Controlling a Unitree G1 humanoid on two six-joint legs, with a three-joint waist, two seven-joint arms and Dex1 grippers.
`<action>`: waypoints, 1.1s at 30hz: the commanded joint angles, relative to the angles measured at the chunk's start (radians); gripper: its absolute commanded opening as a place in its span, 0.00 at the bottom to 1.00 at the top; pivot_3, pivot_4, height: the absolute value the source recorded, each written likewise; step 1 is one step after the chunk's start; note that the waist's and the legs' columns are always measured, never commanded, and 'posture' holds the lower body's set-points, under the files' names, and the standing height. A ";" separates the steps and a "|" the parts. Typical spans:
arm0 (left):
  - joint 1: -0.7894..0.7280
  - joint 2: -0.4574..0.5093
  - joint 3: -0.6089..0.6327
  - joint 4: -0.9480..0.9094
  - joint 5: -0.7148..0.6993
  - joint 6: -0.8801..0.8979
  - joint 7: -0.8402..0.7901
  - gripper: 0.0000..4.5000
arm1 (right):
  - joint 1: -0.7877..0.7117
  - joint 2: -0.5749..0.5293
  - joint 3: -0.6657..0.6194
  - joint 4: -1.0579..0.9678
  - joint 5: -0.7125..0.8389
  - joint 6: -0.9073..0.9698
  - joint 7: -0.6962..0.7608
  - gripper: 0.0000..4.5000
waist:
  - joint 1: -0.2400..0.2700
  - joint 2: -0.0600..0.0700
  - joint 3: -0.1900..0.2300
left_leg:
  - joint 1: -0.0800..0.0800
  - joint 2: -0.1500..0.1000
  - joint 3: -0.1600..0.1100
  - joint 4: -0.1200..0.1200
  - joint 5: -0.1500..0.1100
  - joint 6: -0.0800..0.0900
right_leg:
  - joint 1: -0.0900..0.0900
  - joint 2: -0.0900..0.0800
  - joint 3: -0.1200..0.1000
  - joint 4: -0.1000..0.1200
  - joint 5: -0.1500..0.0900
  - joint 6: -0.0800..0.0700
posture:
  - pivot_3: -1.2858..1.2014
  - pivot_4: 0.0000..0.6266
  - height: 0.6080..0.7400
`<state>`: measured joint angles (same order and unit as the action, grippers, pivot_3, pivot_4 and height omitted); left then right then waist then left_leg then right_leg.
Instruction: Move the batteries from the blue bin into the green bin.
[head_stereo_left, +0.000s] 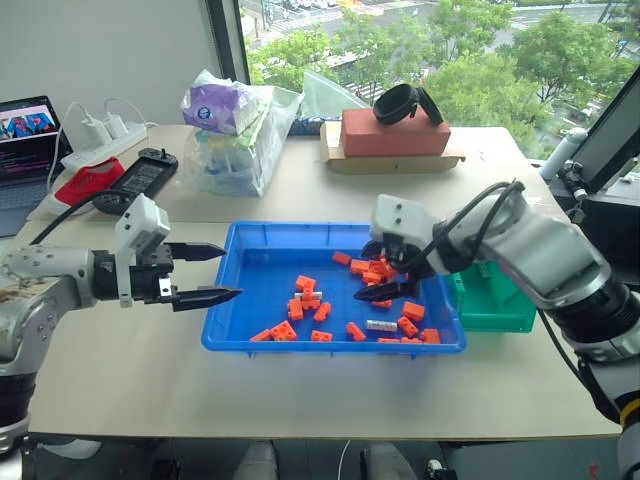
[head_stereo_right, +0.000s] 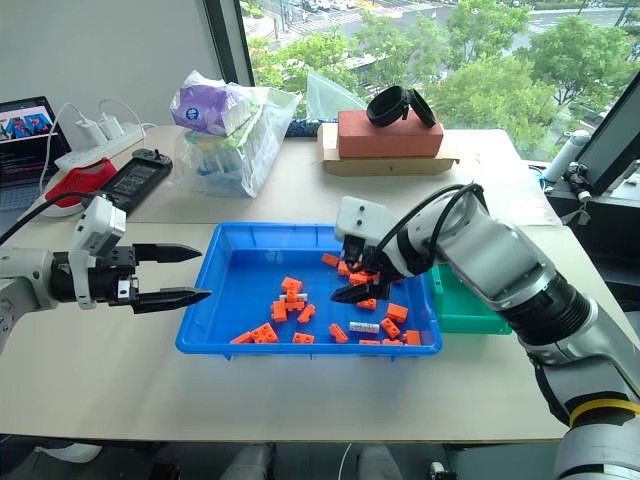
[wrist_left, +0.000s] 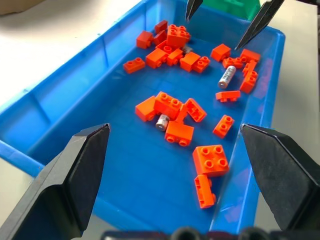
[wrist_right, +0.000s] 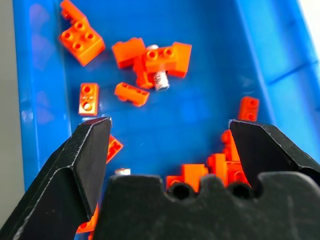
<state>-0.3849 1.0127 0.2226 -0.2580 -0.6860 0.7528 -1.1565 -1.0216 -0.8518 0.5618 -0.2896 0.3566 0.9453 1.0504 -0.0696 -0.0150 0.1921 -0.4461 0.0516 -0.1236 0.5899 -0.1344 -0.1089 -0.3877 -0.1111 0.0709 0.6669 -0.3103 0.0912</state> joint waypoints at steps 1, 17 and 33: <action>-0.023 0.010 0.021 -0.042 -0.051 0.023 -0.008 1.00 | 0.015 0.014 0.020 -0.059 -0.036 0.019 0.009 0.98 | -0.004 0.000 0.000 | 0.000 0.000 0.000 0.000 0.000 0.000 | 0.000 0.000 0.000 0.000 0.000 0.000 | 0.52 0.24 1.00; -0.064 0.007 -0.024 -0.045 -0.064 0.026 -0.015 1.00 | 0.065 -0.050 0.013 -0.033 -0.089 0.074 0.095 0.82 | -0.003 0.000 0.000 | 0.001 0.000 0.000 0.001 0.000 0.000 | 0.000 0.000 0.000 0.002 0.000 0.000 | 0.52 0.24 1.00; -0.090 0.000 -0.054 -0.056 -0.065 0.031 -0.006 1.00 | 0.137 0.018 0.073 0.079 -0.195 0.039 0.072 0.45 | -0.005 0.000 0.000 | 0.000 0.000 0.000 0.001 0.000 0.000 | 0.000 0.000 0.000 0.003 0.000 0.000 | 0.52 0.24 1.00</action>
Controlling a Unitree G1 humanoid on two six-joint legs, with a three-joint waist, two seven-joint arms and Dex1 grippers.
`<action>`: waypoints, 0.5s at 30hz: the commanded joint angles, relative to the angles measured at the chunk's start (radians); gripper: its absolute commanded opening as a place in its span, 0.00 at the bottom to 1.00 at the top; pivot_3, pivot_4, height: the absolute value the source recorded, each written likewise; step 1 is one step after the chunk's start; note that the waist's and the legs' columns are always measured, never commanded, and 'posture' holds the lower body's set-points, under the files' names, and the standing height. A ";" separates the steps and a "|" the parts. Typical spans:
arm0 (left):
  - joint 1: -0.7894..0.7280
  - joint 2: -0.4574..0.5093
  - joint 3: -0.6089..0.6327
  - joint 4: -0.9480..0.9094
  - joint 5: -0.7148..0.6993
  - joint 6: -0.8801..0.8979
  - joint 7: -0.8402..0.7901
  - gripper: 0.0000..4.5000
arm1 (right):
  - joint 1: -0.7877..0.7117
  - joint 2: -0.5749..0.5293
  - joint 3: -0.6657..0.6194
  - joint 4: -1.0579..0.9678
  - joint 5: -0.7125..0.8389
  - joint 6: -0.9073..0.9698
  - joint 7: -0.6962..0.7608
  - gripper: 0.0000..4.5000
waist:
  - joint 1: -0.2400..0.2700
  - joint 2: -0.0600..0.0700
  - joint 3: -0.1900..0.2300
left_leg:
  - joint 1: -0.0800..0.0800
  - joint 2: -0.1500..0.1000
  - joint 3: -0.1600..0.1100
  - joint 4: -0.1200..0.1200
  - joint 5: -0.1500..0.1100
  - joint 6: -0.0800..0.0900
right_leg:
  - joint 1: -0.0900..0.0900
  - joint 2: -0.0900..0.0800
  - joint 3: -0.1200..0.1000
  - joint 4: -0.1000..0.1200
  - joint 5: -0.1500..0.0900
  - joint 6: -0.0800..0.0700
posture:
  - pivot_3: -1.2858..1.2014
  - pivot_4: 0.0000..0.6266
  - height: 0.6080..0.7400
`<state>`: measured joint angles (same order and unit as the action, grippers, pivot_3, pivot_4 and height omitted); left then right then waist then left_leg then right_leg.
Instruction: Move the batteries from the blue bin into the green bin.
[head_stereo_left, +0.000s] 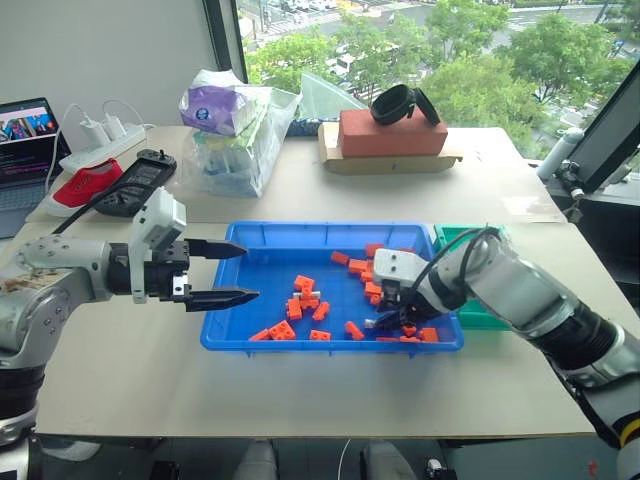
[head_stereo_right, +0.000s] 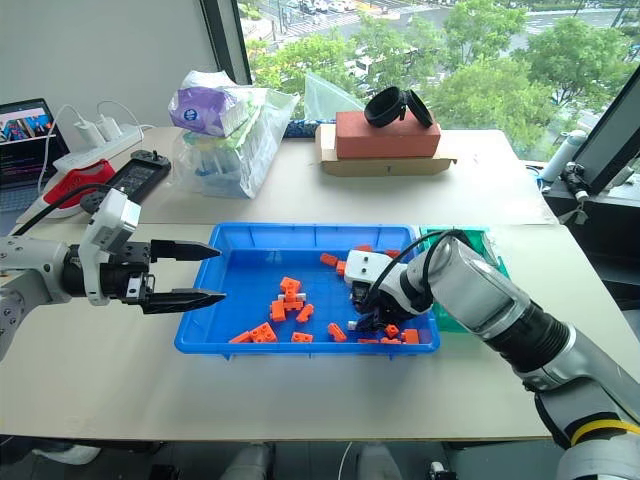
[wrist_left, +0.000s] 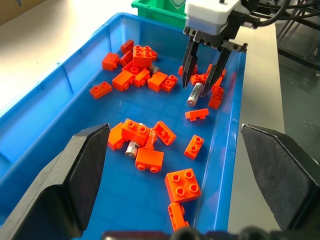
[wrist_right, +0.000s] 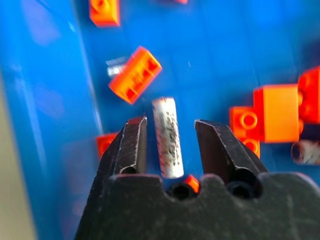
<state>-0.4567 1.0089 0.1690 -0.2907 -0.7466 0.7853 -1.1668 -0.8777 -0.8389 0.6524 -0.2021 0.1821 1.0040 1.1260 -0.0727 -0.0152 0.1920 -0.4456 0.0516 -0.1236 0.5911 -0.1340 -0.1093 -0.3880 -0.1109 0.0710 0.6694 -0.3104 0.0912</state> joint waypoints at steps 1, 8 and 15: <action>-0.022 0.003 -0.003 -0.023 -0.004 -0.001 0.007 1.00 | -0.003 0.008 -0.015 -0.007 -0.025 -0.020 -0.003 0.45 | -0.002 0.000 0.000 | 0.000 0.000 0.000 0.000 0.000 0.000 | 0.000 0.000 0.000 0.000 0.000 0.000 | 0.52 0.24 1.00; -0.043 0.001 -0.017 -0.016 -0.002 -0.004 0.008 1.00 | 0.021 0.022 0.004 0.016 -0.054 -0.028 -0.011 0.39 | 0.000 0.000 0.000 | 0.000 0.000 0.000 0.000 0.000 0.000 | 0.000 0.000 0.000 0.001 0.000 0.000 | 0.52 0.24 1.00; -0.071 -0.005 -0.035 -0.012 -0.005 0.000 0.006 1.00 | 0.008 0.025 -0.056 -0.019 -0.039 -0.005 -0.008 0.06 | 0.001 0.000 0.000 | 0.001 0.000 0.000 0.000 0.000 0.000 | 0.000 0.000 0.000 0.001 0.000 0.000 | 0.52 0.24 1.00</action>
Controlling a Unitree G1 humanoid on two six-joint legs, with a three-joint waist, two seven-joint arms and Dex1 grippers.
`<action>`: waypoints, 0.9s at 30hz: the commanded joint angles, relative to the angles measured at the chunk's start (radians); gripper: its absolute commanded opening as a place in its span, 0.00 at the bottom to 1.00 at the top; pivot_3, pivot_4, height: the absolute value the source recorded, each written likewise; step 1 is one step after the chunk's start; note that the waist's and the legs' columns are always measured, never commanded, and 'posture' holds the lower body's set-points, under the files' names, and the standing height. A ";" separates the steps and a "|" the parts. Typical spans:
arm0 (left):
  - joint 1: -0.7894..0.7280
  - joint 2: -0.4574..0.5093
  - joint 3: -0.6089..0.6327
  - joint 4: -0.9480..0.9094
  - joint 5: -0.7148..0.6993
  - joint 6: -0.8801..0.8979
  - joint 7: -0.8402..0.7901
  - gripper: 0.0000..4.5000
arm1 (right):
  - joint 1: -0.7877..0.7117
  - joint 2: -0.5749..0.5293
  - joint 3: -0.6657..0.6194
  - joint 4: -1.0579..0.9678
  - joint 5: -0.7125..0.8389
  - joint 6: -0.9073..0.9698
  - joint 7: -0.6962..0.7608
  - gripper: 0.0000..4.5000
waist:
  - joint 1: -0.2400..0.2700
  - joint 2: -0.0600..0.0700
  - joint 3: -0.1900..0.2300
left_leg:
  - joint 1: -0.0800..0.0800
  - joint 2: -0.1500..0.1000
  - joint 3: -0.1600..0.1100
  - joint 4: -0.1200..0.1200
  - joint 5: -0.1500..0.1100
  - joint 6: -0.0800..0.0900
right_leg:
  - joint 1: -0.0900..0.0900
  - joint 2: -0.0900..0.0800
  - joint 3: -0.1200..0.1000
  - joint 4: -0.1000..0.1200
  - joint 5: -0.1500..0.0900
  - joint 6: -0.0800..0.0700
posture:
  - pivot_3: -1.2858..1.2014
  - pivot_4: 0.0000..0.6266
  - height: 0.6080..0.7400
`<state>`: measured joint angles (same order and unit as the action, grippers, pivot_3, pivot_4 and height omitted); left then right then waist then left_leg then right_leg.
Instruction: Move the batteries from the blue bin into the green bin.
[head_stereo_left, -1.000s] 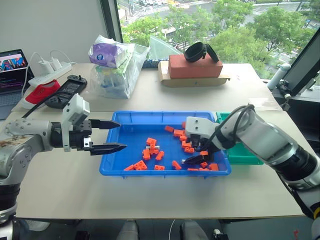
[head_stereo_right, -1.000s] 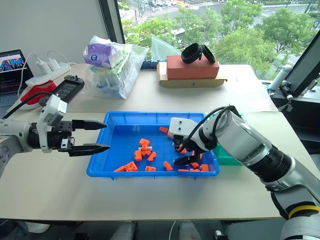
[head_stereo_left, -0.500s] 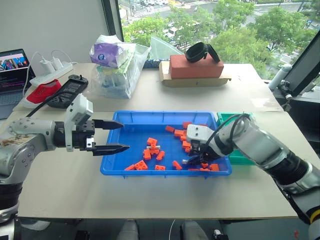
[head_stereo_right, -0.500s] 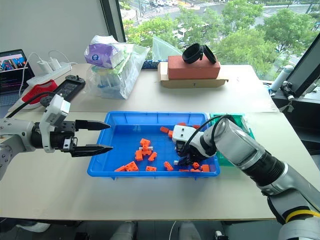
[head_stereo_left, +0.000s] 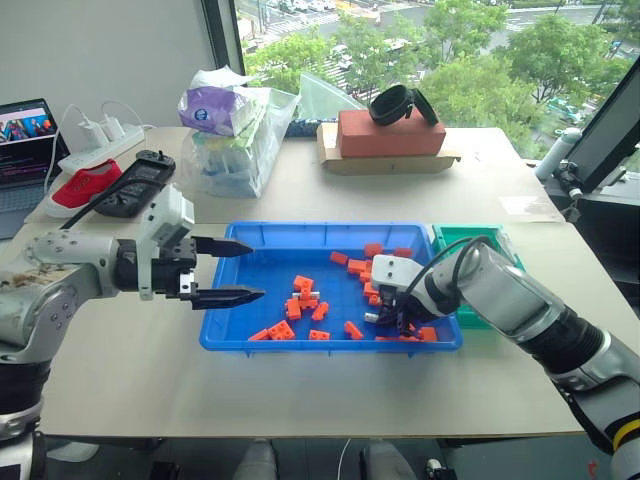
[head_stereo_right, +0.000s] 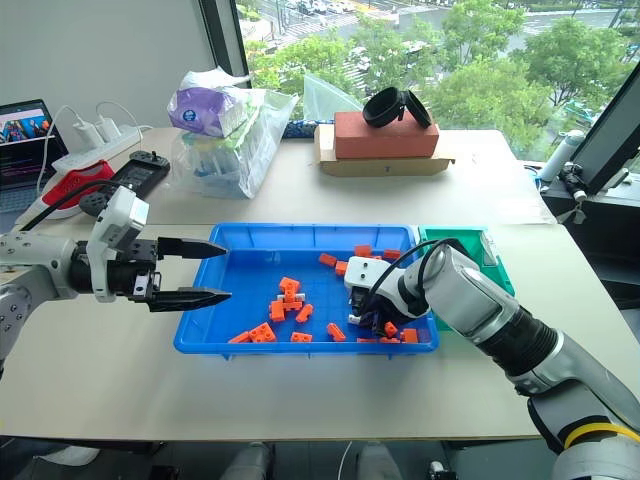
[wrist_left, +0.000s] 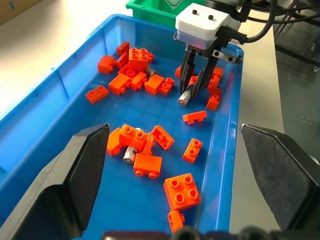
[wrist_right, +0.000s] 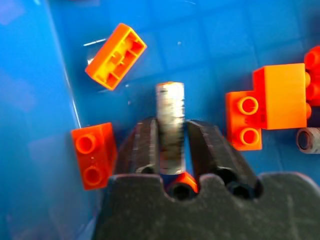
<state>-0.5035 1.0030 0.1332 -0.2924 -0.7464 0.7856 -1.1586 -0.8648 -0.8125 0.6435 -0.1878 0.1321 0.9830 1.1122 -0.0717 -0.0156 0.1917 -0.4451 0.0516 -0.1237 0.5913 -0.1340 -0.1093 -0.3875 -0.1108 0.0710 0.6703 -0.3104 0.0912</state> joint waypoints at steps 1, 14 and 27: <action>-0.031 -0.002 -0.006 -0.008 -0.005 0.000 -0.005 1.00 | -0.020 0.002 -0.080 -0.044 0.029 0.030 0.006 0.06 | 0.000 0.000 0.000 | 0.000 0.000 0.000 0.000 0.000 0.000 | 0.000 0.000 0.000 0.000 0.000 0.000 | 0.52 0.24 1.00; -0.278 -0.130 -0.076 0.099 -0.036 0.071 0.020 1.00 | -0.061 -0.259 -0.560 0.054 0.129 0.144 -0.068 0.06 | 0.026 -0.002 0.000 | -0.001 -0.001 0.000 0.000 0.000 0.000 | 0.001 0.000 0.000 -0.004 0.000 0.000 | 0.52 0.24 1.00; -0.347 -0.156 -0.163 0.162 0.043 0.000 -0.121 1.00 | 0.136 -0.156 -0.651 0.192 0.111 0.192 -0.303 0.06 | -0.012 -0.001 0.001 | 0.000 -0.001 0.000 0.000 0.002 0.002 | 0.001 0.000 0.000 0.000 0.000 0.000 | 0.52 0.24 1.00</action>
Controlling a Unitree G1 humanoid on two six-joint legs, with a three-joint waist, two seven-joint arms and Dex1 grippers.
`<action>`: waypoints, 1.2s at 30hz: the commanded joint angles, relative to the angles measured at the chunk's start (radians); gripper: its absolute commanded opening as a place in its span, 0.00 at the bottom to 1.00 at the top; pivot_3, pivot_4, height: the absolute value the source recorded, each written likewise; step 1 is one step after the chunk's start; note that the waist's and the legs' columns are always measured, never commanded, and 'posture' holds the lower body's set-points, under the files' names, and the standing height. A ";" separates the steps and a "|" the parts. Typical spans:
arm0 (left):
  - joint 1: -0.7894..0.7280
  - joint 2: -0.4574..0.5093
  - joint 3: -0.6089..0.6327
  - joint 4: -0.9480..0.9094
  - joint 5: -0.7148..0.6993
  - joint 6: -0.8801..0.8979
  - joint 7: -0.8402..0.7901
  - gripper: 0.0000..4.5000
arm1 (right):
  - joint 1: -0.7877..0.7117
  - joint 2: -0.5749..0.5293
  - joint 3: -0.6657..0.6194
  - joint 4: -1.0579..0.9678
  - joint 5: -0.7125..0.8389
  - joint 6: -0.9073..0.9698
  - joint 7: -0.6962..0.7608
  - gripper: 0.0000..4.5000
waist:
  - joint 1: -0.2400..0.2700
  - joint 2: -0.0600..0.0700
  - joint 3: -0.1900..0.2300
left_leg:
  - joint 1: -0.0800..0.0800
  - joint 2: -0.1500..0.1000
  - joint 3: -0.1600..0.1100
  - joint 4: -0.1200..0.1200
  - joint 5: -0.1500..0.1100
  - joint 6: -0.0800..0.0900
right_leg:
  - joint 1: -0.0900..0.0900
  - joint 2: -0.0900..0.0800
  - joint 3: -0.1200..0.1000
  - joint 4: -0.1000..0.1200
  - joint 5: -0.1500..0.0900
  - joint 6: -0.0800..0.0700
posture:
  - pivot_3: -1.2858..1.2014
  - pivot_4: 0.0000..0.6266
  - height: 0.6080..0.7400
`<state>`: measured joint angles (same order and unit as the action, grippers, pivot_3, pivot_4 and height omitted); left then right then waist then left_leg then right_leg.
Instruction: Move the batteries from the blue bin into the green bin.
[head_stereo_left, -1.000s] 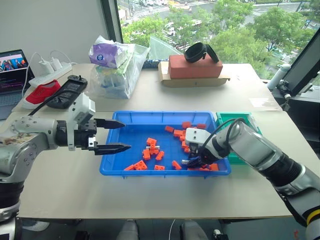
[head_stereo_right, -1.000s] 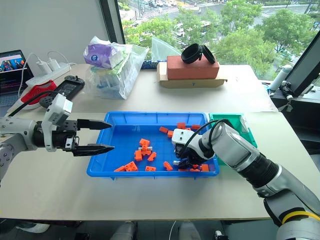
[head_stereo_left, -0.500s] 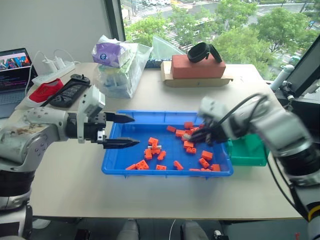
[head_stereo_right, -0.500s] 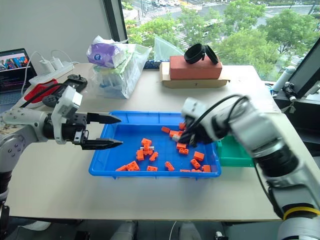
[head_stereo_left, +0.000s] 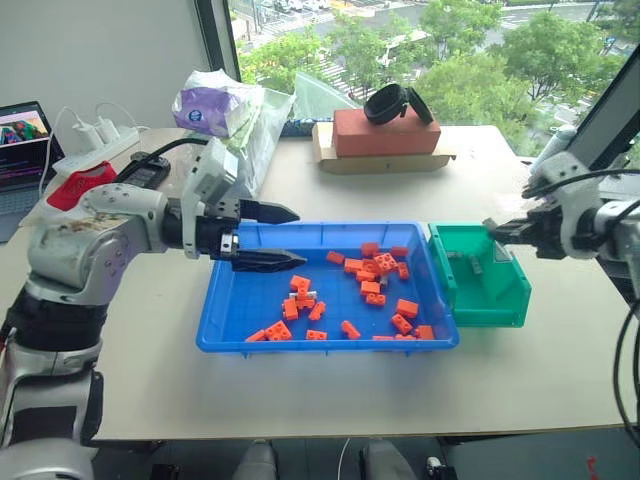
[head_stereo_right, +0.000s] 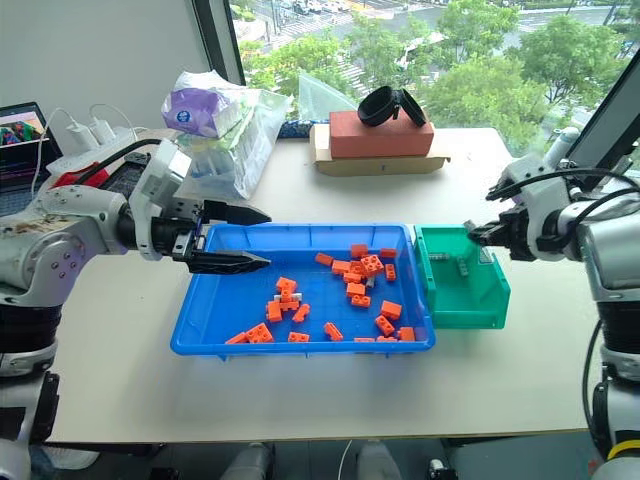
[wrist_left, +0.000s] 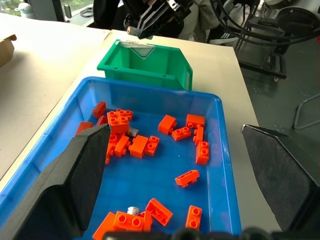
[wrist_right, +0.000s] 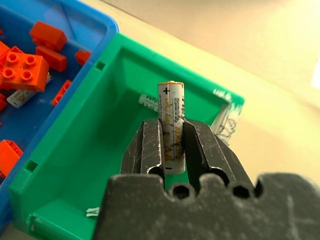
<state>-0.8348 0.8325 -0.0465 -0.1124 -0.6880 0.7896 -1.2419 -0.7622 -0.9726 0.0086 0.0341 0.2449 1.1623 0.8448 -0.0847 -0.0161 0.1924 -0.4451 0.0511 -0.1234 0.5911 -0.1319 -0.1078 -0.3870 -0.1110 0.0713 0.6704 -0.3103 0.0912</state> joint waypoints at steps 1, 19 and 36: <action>-0.013 0.018 0.018 -0.023 -0.016 0.000 -0.043 1.00 | 0.046 0.009 -0.013 -0.039 0.000 0.020 -0.043 0.06 | 0.003 0.000 0.000 | 0.000 0.000 0.000 0.000 0.000 0.000 | 0.000 0.000 0.000 0.000 0.000 0.000 | 0.52 0.24 1.00; 0.024 0.043 0.025 -0.037 0.011 -0.023 -0.065 1.00 | -0.052 -0.108 0.055 -0.141 0.008 -0.055 0.047 0.86 | 0.012 0.001 0.000 | -0.001 0.000 0.000 0.000 0.000 0.000 | 0.000 0.000 0.000 -0.001 0.000 0.000 | 0.52 0.24 1.00; 0.151 0.105 0.090 -0.130 0.044 -0.061 -0.022 1.00 | -0.194 0.277 0.259 -0.087 0.017 -0.005 -0.063 0.86 | 0.004 0.000 0.000 | -0.001 0.000 -0.001 0.000 0.001 -0.002 | 0.000 0.000 0.000 0.001 0.000 0.000 | 0.52 0.24 1.00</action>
<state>-0.6822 0.9182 0.0011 -0.2032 -0.6297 0.7272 -1.2785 -0.9313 -0.6933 0.2876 -0.0648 0.2829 1.1596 0.8068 -0.0807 -0.0162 0.1928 -0.4461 0.0511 -0.1242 0.5911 -0.1310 -0.1093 -0.3875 -0.1110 0.0709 0.6713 -0.3104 0.0912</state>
